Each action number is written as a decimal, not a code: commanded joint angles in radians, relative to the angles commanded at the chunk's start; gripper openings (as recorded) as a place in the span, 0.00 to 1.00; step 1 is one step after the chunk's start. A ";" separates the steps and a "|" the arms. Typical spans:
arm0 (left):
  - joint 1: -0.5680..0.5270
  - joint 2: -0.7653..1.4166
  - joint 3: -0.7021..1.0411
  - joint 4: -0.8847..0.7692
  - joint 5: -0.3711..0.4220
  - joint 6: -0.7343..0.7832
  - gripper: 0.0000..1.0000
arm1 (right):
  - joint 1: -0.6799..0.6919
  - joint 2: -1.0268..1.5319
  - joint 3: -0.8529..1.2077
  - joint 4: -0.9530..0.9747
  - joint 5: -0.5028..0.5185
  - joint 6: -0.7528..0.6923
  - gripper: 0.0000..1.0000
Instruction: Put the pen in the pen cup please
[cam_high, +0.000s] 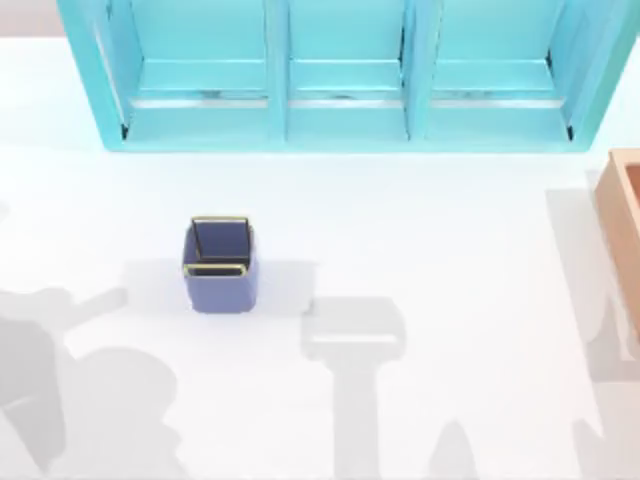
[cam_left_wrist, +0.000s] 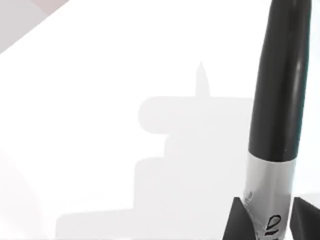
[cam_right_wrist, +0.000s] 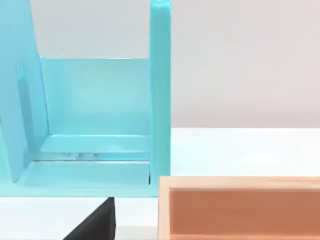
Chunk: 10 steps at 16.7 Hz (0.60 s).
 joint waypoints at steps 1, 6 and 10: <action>-0.079 0.025 -0.006 0.113 -0.107 0.053 0.00 | 0.000 0.000 0.000 0.000 0.000 0.000 1.00; -0.589 0.121 -0.030 0.695 -0.670 0.318 0.00 | 0.000 0.000 0.000 0.000 0.000 0.000 1.00; -0.979 0.185 -0.023 1.039 -1.002 0.444 0.00 | 0.000 0.000 0.000 0.000 0.000 0.000 1.00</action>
